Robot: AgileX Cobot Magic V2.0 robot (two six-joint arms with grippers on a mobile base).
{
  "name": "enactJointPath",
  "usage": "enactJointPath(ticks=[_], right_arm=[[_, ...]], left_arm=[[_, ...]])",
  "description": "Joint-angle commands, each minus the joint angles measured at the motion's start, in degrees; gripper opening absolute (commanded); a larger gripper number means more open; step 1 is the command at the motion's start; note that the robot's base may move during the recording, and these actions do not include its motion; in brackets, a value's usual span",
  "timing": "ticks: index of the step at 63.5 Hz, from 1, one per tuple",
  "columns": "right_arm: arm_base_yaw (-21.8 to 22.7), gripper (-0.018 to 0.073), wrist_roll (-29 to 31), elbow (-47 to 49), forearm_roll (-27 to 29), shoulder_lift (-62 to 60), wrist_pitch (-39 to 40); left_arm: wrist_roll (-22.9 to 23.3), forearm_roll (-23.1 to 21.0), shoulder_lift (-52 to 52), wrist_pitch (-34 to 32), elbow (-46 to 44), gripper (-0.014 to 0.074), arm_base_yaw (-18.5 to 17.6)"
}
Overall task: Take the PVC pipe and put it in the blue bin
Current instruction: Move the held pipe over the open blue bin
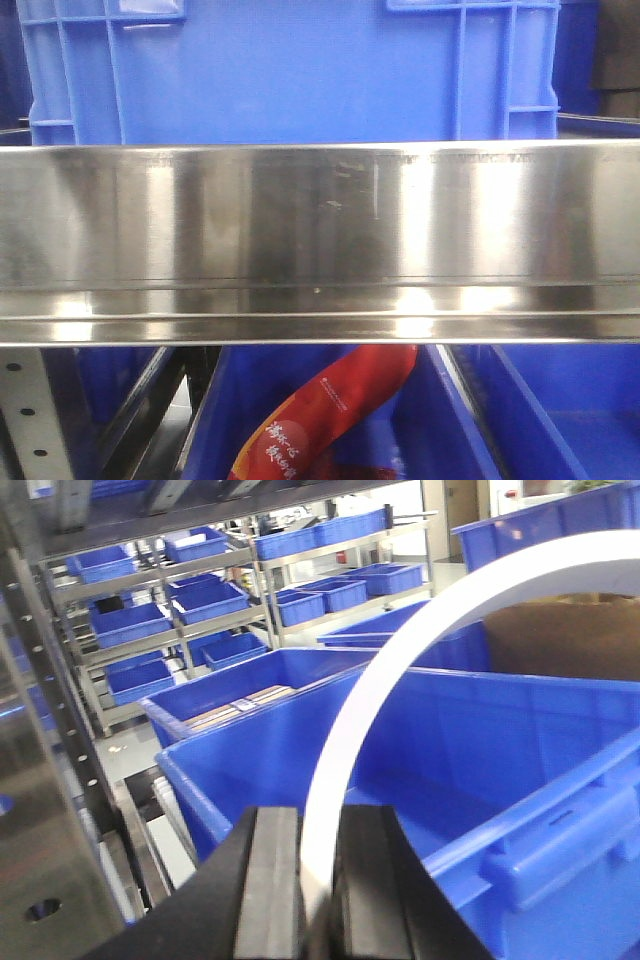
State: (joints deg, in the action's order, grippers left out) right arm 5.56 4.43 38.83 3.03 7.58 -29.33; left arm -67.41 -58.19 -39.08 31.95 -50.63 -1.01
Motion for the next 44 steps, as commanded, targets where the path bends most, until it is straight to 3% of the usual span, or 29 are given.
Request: enactJointPath(ticks=[1,11,30,44], right_arm=[[-0.12,-0.0155,-0.03,-0.08,0.13,-0.16,0.64],[-0.12,-0.0155,-0.03,-0.08,0.13,-0.16,0.64],[-0.12,-0.0155,-0.03,-0.08,0.13,-0.16,-0.16],[-0.12,-0.0155,-0.03,-0.08,0.13,-0.16,-0.16]], left_arm=[[-0.09,-0.02,-0.22,-1.31,-0.51,-0.0111,-1.38],[-0.09,2.13,-0.23,-1.23,-0.51,-0.0111,-4.01],[-0.09,3.17,-3.03,-8.48,-0.51,-0.0111,-10.93],[-0.09,5.96,-8.58,-9.45,-5.39,-0.0111,-13.63]])
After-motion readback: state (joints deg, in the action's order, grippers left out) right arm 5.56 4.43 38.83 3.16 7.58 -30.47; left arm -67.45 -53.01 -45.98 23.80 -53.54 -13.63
